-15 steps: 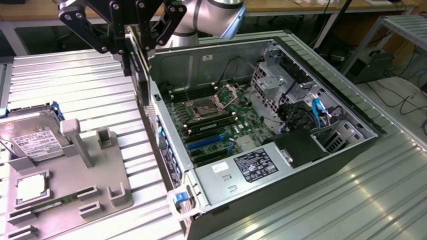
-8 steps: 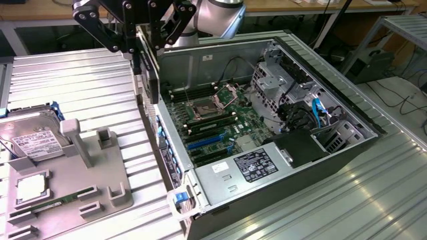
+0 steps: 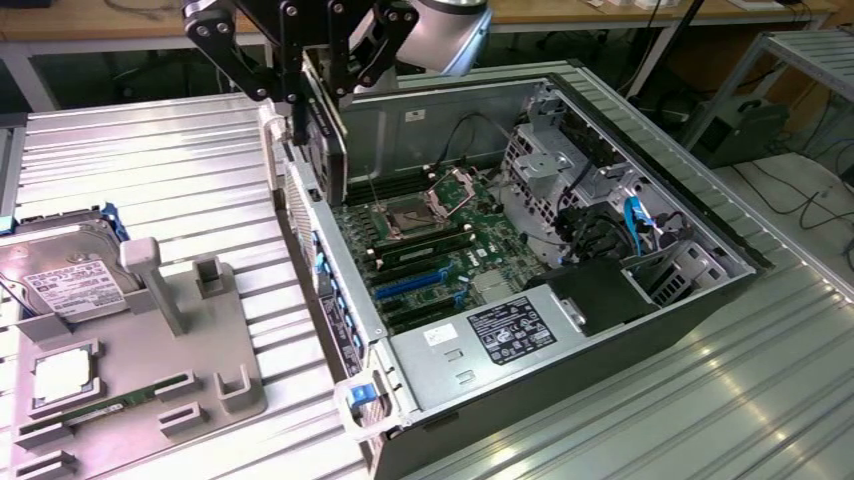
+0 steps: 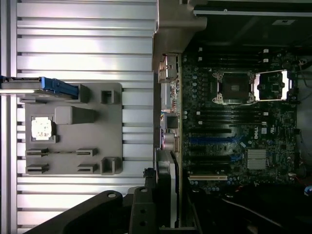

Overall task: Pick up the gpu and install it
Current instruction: 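Pick up the gpu and move the gpu toward the slot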

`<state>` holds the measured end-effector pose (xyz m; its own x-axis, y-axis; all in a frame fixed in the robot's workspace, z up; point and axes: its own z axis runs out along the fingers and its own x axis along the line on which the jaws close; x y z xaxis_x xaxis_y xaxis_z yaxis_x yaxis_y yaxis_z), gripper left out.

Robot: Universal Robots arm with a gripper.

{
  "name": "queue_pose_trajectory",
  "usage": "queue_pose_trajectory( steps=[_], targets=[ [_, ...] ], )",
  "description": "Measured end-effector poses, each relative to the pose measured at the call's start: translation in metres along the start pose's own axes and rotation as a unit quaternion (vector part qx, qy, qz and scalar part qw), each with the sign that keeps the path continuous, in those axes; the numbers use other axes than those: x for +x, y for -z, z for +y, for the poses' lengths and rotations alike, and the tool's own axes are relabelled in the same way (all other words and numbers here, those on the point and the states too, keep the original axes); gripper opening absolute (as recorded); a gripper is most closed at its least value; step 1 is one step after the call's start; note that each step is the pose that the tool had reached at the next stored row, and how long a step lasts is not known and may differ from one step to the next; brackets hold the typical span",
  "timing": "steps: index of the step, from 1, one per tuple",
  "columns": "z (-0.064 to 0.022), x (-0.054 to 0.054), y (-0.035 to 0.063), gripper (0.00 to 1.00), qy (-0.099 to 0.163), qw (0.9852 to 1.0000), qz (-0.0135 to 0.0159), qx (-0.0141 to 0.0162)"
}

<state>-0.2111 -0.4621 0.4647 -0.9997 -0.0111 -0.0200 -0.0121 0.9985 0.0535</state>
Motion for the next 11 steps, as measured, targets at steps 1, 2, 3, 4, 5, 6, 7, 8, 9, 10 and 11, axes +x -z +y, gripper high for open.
queue_pose_trajectory(
  steps=[1,2,3,4,5,6,7,8,9,10,11],
  targets=[
    [0.0,-0.002,0.0,0.28,0.0,1.0,0.0,0.0],
    [0.0,-0.004,-0.0001,0.28,0.0,1.0,0.0,0.0],
    [-0.0001,-0.006,-0.0001,0.28,0.0,1.0,0.0,0.0],
    [-0.0001,-0.007,-0.0001,0.28,0.0,1.0,0.0,0.0],
    [-0.0001,-0.008,-0.0001,0.28,0.0,1.0,0.0,0.0],
    [-0.0001,-0.01,-0.0002,0.28,0.0,1.0,0.0,0.0],
    [-0.0001,-0.011,-0.0002,0.28,0.0,1.0,0.0,0.0],
    [-0.0001,-0.013,-0.0002,0.28,0.0,1.0,0.0,0.0],
    [-0.0001,-0.014,-0.0003,0.28,0.0,1.0,0.0,0.0],
    [-0.0002,-0.016,-0.0003,0.28,0.0,1.0,0.0,0.0],
    [-0.0002,-0.017,-0.0003,0.28,0.0,1.0,0.0,0.0]
  ],
)
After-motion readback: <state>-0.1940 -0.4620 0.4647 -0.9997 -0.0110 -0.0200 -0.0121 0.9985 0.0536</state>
